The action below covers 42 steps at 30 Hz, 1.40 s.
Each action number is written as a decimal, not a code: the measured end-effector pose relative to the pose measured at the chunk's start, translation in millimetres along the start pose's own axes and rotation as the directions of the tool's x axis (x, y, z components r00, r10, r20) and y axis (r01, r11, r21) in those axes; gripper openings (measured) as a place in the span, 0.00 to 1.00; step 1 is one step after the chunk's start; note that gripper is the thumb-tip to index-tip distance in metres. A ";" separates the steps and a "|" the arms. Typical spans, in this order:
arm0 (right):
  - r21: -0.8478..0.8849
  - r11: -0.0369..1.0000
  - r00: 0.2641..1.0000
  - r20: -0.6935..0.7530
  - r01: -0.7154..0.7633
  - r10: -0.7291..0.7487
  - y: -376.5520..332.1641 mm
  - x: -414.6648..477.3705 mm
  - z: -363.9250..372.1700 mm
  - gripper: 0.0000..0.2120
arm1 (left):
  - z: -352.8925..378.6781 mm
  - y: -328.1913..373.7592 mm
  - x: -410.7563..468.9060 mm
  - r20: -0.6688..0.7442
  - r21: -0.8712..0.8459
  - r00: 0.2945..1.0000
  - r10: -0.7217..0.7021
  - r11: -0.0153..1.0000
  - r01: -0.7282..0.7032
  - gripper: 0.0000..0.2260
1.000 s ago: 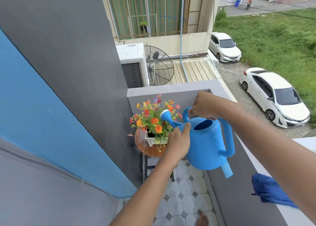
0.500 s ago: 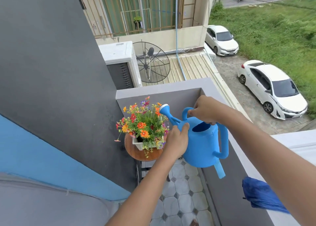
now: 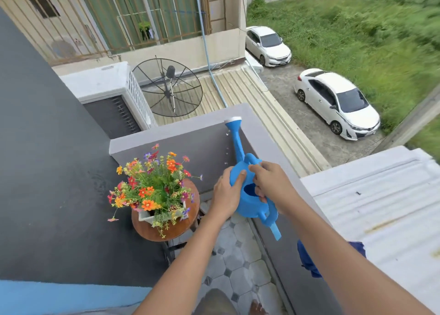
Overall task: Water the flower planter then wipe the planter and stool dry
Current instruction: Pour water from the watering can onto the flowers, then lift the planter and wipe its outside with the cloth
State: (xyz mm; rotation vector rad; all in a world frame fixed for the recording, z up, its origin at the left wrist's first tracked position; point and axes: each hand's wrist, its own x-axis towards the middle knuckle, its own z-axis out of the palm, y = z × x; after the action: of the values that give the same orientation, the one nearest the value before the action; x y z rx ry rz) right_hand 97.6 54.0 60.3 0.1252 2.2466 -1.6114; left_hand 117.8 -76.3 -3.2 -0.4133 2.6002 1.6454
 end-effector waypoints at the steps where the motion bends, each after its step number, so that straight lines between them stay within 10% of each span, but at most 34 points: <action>1: 0.082 0.996 0.999 -0.042 -0.027 0.031 6.2 -1.8 -2.2 0.08 | 8.3 1.3 3.5 0.008 0.006 1.000 0.009 1.000 -0.009 0.15; 13: 0.425 0.903 0.810 -0.504 -0.069 0.300 58.5 21.2 -40.6 0.15 | 108.1 18.8 62.1 0.351 0.108 0.935 0.048 0.990 -0.092 0.20; 30: 0.542 0.832 0.825 -0.412 -0.120 0.386 88.0 29.7 -93.0 0.13 | 152.9 24.4 126.5 0.595 0.129 0.788 0.158 0.949 -0.288 0.16; 37: 0.484 0.868 0.742 -0.541 -0.111 0.396 130.4 -9.7 -112.0 0.09 | 141.4 74.6 105.5 0.270 0.085 0.900 0.343 0.922 -0.377 0.11; 42: 0.440 0.866 0.630 -0.608 -0.239 0.483 187.7 -47.6 -116.1 0.06 | 157.1 127.1 36.8 0.252 -0.104 0.755 0.605 0.793 -0.600 0.04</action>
State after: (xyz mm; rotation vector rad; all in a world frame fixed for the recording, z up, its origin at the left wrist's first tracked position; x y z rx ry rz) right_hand 166.4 232.7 -59.2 1.4336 2.1688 -1.8615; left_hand 34.2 107.6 33.9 0.7003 2.6435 1.7006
